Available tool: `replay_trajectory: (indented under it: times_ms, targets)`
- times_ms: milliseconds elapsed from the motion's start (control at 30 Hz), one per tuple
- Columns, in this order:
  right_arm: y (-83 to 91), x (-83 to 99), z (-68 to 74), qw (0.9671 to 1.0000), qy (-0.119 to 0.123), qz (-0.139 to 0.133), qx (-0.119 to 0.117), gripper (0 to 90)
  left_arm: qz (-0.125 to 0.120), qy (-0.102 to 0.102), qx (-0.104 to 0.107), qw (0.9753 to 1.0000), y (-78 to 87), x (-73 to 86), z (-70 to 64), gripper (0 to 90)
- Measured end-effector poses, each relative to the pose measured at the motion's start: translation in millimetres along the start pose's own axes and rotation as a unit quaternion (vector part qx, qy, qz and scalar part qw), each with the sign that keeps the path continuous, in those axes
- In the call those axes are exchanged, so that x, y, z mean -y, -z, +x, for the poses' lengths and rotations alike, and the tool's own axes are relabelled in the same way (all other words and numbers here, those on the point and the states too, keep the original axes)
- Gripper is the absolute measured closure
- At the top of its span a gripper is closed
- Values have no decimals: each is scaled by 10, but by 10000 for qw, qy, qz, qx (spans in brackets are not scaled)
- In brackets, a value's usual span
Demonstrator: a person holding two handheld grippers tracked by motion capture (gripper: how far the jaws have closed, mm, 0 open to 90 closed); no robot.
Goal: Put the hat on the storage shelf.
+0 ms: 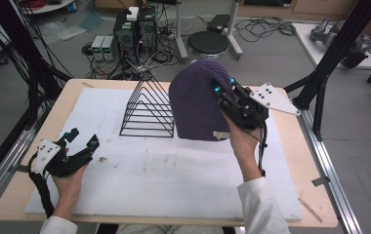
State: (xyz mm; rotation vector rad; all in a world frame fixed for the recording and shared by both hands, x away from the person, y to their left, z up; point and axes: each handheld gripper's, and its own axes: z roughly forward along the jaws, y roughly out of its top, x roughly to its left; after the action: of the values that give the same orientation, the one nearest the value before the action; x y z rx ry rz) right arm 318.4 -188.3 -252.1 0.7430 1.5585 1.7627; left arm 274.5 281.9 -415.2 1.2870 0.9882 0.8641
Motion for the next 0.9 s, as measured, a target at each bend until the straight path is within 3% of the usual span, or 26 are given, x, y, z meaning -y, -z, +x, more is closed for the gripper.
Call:
replay_trajectory:
  times_ms: [300,367,600,633,767,900]
  targets:
    - [-71,11,156,9999,38,-13,-158,712,-78,123,528,9985,-115,-142,-189,233]
    - [-88,5,202,9998,50,-24,-181,711,-82,228,802,9965,-153,-226,-234,229]
    - [-157,11,300,9997,4,-45,-260,711,-113,352,1228,9917,-204,-350,-309,216]
    - [-176,15,322,9996,-29,-61,-284,711,-98,385,1353,9900,-235,-364,-338,213]
    - [-256,31,412,9992,-48,-72,-377,711,-40,361,1484,9883,-280,-369,-379,204]
    - [-349,37,512,9987,-49,-100,-503,710,10,385,1690,9849,-337,-385,-424,204]
